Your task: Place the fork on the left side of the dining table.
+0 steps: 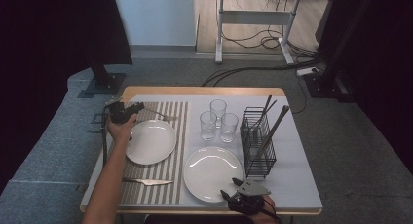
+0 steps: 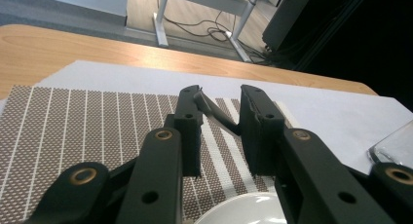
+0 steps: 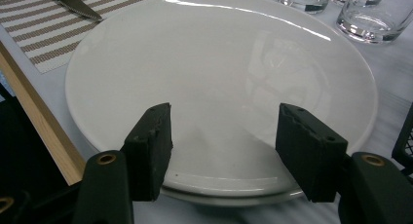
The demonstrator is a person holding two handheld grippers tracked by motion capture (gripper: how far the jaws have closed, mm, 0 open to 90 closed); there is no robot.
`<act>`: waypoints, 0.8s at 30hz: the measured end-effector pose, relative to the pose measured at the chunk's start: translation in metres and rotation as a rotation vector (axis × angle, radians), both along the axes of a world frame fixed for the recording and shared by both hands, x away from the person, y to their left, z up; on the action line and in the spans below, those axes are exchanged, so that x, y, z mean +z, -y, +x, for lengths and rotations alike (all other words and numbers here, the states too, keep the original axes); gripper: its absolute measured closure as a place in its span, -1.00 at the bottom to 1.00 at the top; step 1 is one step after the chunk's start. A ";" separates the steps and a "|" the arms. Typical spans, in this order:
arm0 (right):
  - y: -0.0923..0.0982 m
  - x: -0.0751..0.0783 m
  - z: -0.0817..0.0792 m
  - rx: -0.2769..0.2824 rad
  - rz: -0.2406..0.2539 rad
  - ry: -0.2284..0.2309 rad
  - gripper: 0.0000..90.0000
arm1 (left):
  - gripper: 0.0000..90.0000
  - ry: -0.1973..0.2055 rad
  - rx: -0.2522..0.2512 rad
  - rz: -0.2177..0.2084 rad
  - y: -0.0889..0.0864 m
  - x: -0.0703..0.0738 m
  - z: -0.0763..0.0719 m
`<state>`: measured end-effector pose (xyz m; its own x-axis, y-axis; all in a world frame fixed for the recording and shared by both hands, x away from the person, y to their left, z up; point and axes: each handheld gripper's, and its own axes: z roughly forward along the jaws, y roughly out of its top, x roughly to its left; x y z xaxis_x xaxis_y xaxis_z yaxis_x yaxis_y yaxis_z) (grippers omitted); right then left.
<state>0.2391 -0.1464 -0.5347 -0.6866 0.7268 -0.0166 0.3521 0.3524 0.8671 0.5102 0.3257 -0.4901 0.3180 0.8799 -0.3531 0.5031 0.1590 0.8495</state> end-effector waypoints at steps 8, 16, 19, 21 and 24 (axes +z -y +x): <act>0.000 0.000 0.000 0.000 -0.001 -0.001 -0.14 | 0.54 -0.012 0.003 -0.005 -0.002 -0.002 0.001; 0.000 0.000 0.000 0.000 -0.003 0.001 -0.14 | 0.52 -0.021 0.015 -0.009 -0.004 -0.005 0.003; 0.000 0.000 0.000 -0.001 -0.004 0.000 -0.14 | 0.52 -0.023 0.014 -0.009 -0.005 -0.005 0.004; 0.000 0.000 0.000 -0.001 -0.004 0.000 -0.14 | 0.52 -0.025 0.016 -0.005 -0.005 -0.005 0.004; -0.001 0.000 0.000 0.000 -0.004 -0.001 -0.14 | 0.51 -0.030 0.020 -0.003 -0.005 -0.005 0.004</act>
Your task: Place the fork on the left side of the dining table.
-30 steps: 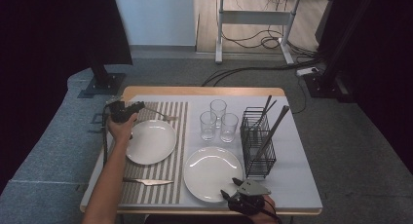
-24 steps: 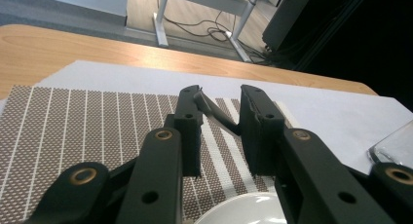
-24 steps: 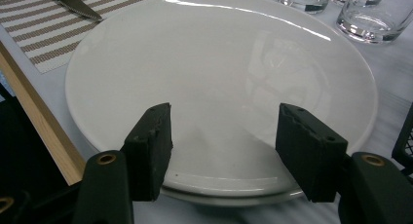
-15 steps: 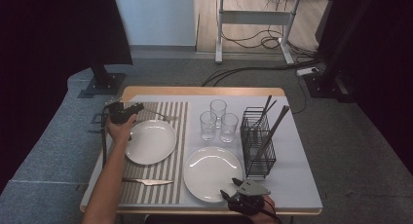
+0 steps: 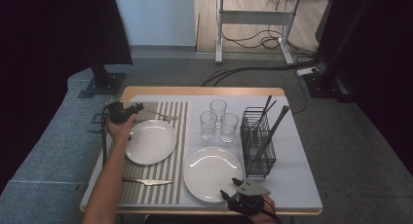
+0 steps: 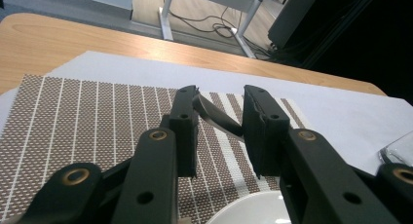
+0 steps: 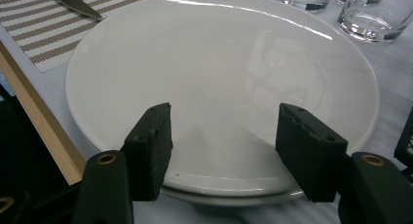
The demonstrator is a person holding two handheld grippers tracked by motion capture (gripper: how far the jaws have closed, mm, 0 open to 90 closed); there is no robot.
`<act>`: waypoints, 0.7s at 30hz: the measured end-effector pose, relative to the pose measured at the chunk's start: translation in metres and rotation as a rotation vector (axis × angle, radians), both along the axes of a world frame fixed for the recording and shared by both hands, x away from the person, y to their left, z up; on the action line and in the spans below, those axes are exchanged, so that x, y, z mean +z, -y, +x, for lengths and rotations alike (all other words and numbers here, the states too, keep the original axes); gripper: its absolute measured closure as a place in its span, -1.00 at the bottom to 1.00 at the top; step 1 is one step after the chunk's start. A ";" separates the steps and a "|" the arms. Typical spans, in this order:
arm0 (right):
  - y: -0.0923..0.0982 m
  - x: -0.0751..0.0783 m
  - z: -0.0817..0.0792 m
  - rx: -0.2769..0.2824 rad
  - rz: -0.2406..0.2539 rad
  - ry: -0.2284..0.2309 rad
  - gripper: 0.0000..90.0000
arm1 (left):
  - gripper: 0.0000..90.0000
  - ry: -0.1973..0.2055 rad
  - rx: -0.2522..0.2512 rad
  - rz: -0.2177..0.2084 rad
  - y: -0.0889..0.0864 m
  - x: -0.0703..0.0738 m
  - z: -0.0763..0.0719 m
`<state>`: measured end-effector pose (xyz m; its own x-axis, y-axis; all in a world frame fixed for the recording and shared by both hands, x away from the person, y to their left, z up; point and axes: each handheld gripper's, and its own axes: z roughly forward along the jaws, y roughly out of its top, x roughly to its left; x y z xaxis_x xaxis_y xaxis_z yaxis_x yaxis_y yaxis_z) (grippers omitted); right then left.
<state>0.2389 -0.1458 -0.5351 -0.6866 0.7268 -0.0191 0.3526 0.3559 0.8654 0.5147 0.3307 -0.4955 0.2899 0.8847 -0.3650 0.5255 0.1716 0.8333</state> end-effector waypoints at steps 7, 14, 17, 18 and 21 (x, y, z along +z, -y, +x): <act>0.000 0.000 0.000 0.000 0.001 -0.001 -0.14 | 0.49 -0.016 0.003 -0.001 -0.002 -0.002 0.001; -0.001 0.000 0.000 0.001 0.001 -0.002 -0.14 | 0.44 -0.038 0.011 -0.004 -0.005 -0.006 0.002; -0.001 0.000 0.000 0.001 0.002 -0.002 -0.14 | 0.44 -0.041 0.014 -0.006 -0.005 -0.006 0.003; -0.001 -0.001 0.001 0.001 0.002 -0.003 -0.14 | 0.44 -0.040 0.017 -0.006 -0.005 -0.006 0.003; -0.001 -0.001 0.001 0.000 0.003 -0.004 -0.14 | 0.44 -0.039 0.021 -0.004 -0.004 -0.005 0.004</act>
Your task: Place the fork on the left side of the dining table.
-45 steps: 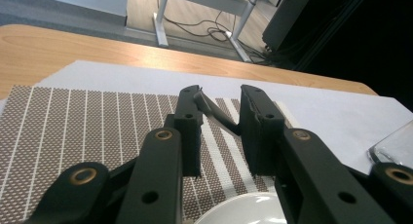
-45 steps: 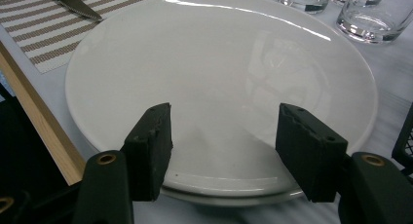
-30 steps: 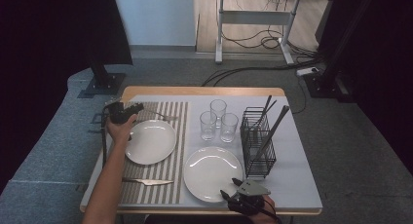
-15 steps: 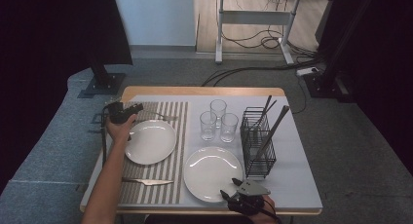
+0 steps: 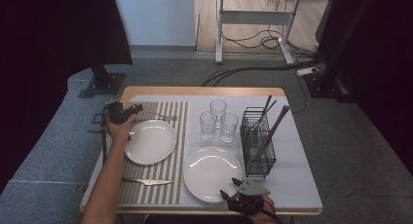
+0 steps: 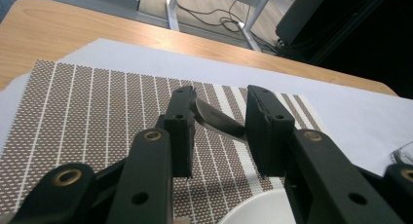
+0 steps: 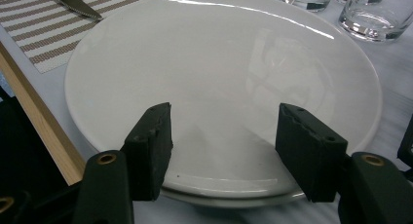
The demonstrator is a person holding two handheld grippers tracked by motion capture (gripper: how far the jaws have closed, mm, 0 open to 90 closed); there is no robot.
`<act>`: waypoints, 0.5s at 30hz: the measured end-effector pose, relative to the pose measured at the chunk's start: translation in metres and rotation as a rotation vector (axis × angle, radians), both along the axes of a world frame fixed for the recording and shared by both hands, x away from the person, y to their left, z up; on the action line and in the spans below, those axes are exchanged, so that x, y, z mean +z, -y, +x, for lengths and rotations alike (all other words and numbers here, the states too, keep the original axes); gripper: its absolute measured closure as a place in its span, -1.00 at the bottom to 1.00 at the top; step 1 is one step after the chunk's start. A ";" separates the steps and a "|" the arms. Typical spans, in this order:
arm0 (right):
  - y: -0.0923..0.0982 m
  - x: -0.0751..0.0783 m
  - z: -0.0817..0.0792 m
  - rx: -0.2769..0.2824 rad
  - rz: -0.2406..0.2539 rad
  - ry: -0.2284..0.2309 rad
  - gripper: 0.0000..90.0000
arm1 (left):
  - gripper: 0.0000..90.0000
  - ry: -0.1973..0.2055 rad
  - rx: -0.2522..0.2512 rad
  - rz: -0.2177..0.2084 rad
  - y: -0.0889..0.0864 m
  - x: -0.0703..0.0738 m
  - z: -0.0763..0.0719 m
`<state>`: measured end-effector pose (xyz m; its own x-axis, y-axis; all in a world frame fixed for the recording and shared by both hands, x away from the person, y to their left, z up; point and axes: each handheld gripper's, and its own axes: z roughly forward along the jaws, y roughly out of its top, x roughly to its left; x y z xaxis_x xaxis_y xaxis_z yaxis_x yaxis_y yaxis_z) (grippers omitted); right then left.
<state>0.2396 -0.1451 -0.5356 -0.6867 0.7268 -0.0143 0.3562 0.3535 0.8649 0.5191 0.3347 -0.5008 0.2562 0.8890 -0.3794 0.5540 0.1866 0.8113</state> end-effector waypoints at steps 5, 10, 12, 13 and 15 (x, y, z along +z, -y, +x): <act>0.000 0.000 0.000 0.000 0.001 -0.001 -0.14 | 0.45 0.002 0.005 -0.008 0.000 -0.001 0.001; 0.001 0.000 0.001 -0.003 0.003 -0.002 -0.14 | 0.44 -0.001 0.005 -0.005 -0.001 -0.002 0.003; 0.001 0.000 0.001 -0.005 0.003 -0.003 -0.14 | 0.44 -0.006 0.000 0.000 -0.001 0.000 0.005; 0.001 -0.001 0.001 -0.004 0.003 -0.001 -0.14 | 0.44 -0.006 -0.003 0.005 -0.001 0.001 0.005; 0.001 0.000 0.001 -0.006 0.003 -0.002 -0.14 | 0.44 -0.008 -0.003 0.002 0.000 0.001 0.007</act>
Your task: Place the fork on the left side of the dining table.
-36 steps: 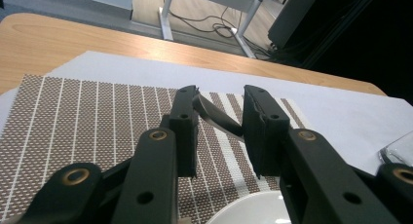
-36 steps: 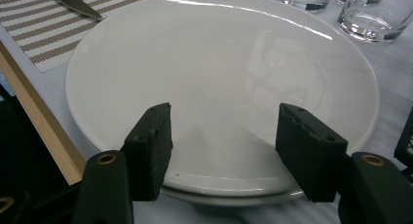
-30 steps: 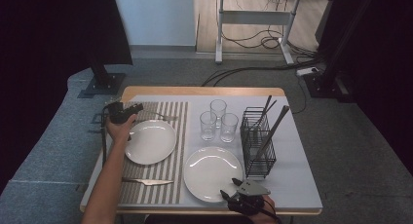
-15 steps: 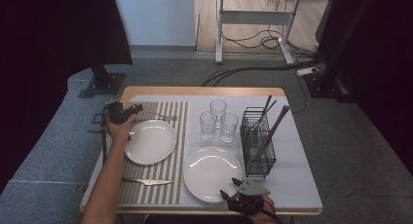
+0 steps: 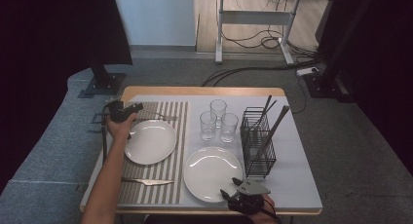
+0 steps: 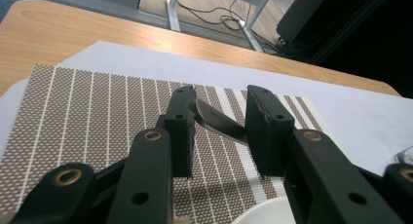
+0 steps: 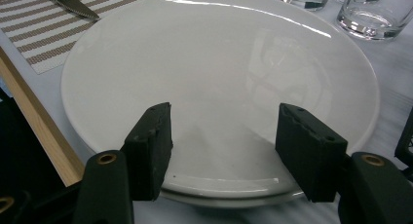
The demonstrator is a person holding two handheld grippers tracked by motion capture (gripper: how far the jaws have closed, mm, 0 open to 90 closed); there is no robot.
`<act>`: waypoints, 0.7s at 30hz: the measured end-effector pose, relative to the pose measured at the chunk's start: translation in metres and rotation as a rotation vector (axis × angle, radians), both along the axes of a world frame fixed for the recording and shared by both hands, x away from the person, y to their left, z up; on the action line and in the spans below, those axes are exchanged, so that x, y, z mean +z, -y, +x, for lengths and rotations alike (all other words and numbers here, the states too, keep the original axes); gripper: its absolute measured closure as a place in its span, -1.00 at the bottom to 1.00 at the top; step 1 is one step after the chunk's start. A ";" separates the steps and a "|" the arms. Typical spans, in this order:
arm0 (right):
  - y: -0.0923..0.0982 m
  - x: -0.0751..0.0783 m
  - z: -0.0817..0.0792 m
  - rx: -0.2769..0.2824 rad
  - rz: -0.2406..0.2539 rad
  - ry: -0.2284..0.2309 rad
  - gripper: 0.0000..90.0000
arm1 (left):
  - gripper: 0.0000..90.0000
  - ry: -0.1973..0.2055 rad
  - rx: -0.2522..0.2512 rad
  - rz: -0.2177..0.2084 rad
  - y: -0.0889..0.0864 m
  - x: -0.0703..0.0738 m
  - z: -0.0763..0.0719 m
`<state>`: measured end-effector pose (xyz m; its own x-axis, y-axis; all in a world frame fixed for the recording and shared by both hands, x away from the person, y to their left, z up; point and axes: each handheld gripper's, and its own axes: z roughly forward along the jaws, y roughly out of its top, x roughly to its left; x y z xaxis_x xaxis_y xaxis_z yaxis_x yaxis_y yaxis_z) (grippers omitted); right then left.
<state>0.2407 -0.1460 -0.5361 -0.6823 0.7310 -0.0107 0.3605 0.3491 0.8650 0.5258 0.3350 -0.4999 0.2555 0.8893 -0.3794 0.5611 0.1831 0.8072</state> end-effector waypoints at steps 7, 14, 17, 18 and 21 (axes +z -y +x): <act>0.001 0.000 0.000 -0.002 0.002 -0.003 -0.14 | 0.42 -0.012 0.005 -0.002 -0.002 -0.003 0.003; 0.001 0.000 0.000 -0.003 0.002 -0.002 -0.14 | 0.42 -0.011 0.003 0.004 -0.001 -0.003 0.002; 0.001 0.000 0.000 -0.002 0.002 -0.001 -0.14 | 0.42 -0.012 0.002 0.004 -0.001 -0.002 0.002; 0.001 0.000 0.000 -0.002 0.001 -0.001 -0.14 | 0.42 -0.013 0.002 0.004 -0.001 -0.002 0.002; 0.001 0.000 0.000 -0.002 0.001 -0.001 -0.14 | 0.42 -0.014 -0.001 0.006 -0.001 -0.001 0.002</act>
